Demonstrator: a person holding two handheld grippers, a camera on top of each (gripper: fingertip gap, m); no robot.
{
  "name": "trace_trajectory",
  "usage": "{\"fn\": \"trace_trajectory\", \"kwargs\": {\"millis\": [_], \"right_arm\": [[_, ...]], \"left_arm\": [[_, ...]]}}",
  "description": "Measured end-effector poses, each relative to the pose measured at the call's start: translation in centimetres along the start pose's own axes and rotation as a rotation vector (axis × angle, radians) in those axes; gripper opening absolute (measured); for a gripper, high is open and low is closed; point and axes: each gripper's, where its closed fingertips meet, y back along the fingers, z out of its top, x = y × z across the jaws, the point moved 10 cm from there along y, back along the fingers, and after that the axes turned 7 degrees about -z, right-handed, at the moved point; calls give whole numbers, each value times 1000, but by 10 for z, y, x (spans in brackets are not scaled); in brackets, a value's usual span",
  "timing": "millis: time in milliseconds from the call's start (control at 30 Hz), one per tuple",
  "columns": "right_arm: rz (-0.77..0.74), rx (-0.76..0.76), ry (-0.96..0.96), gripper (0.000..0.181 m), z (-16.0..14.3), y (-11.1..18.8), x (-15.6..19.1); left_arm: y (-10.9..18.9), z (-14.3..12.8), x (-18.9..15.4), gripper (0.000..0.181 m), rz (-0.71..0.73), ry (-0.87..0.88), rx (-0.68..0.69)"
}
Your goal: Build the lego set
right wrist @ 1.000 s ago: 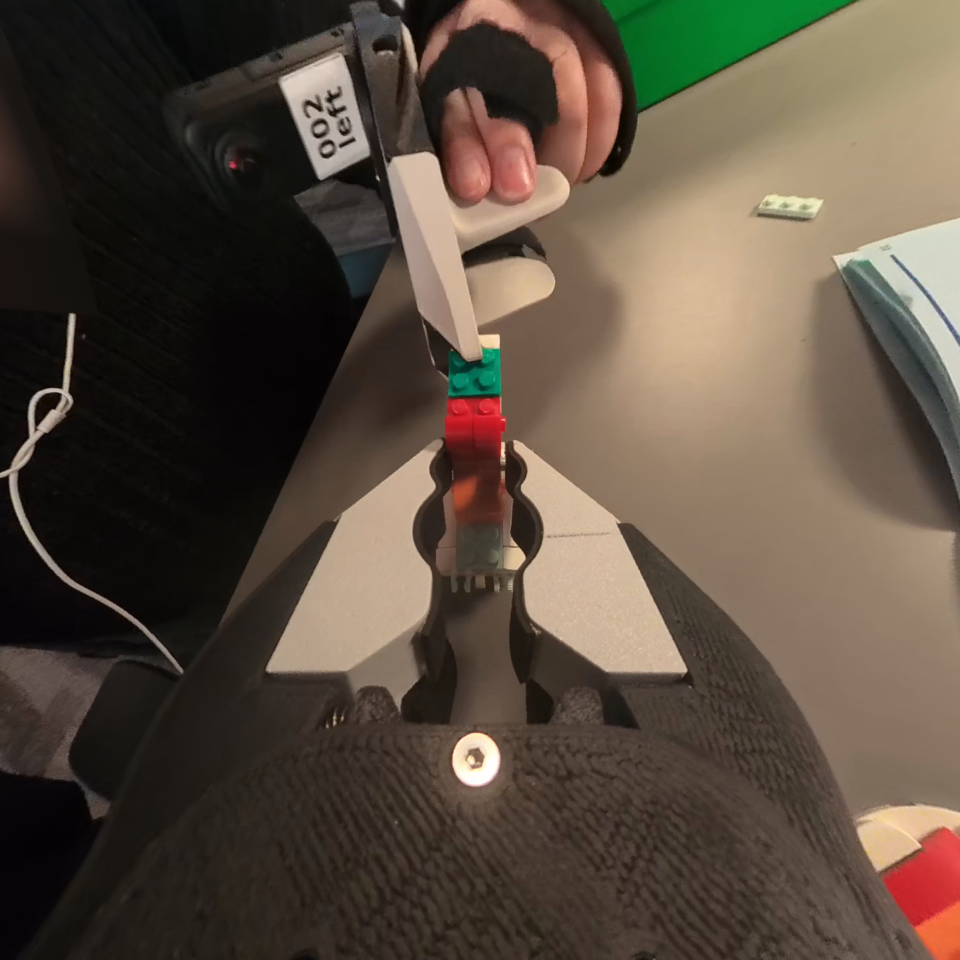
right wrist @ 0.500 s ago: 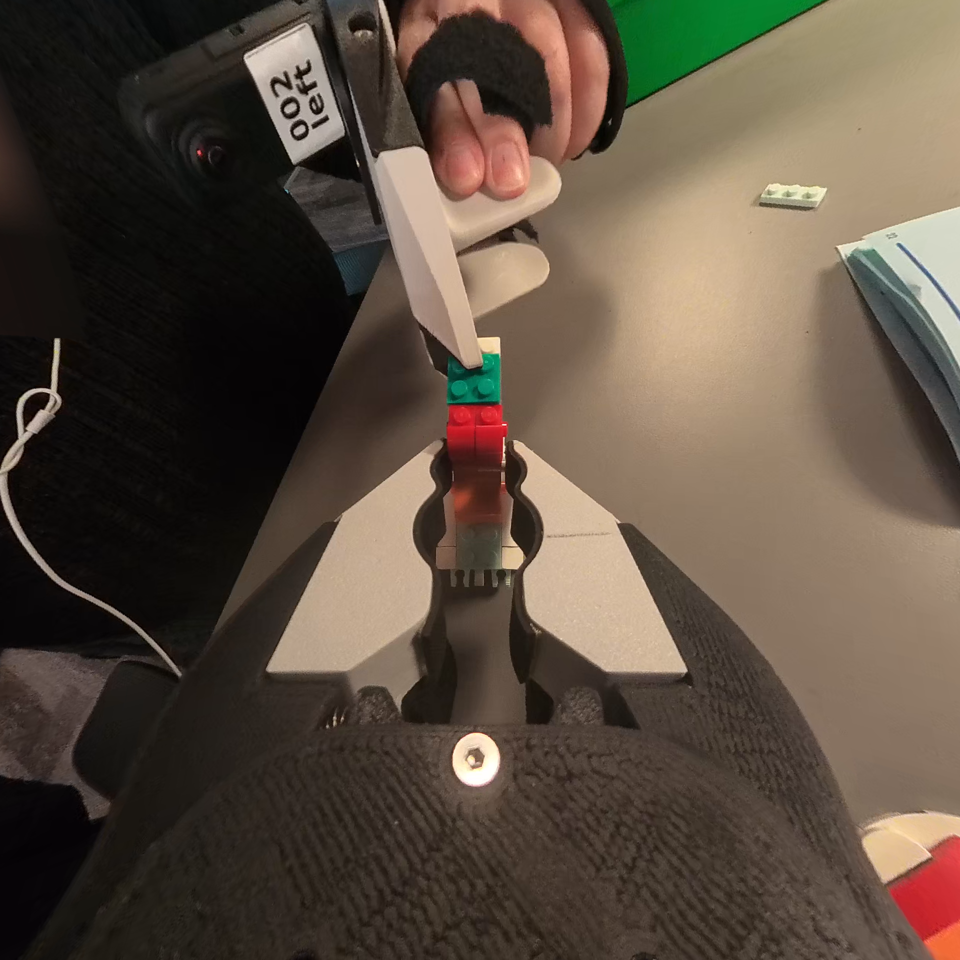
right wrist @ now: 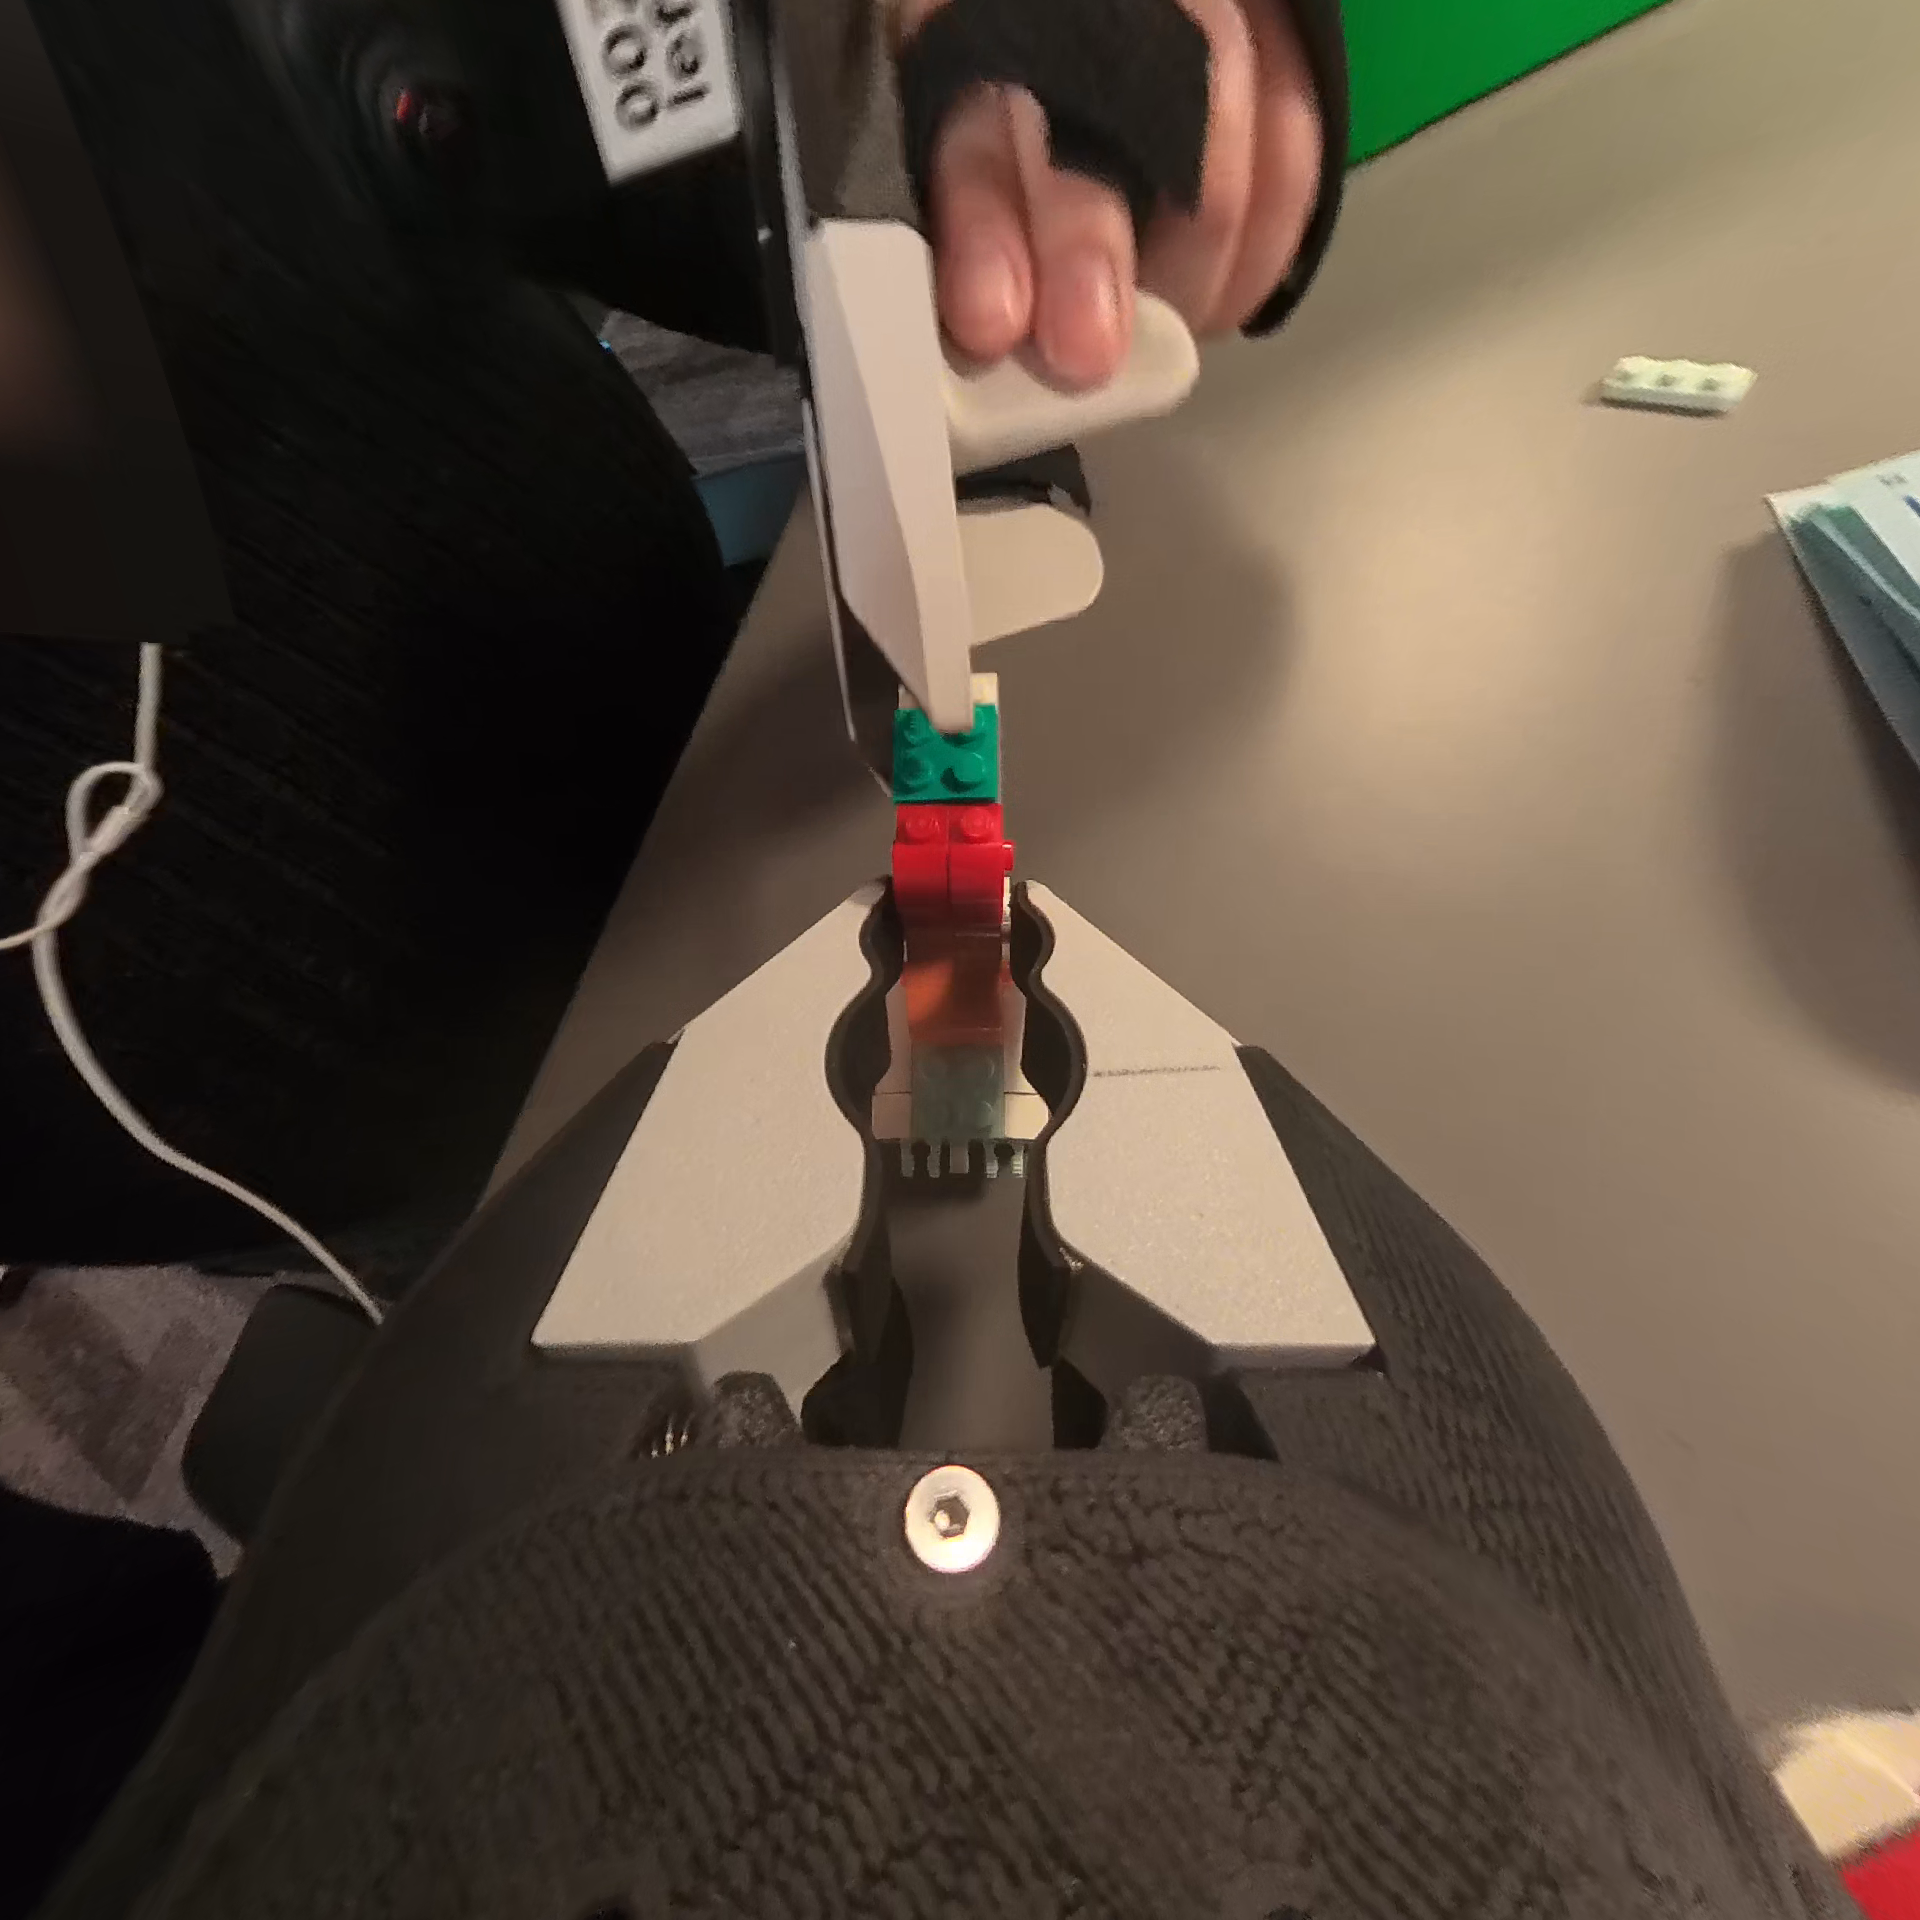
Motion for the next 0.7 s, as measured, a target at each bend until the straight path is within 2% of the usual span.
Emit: {"fn": "trace_trajectory", "kwargs": {"millis": [267,300,700], "right_arm": [[51,16,12,18,1,-3,6],[56,22,11,18,1,-4,6],[69,28,18,18,2,-9,7]], "left_arm": [[3,5,-3,31,-38,-32,-41],[4,6,-3,22,-31,-43,-37],[8,10,2,19,-74,-61,32]]}}
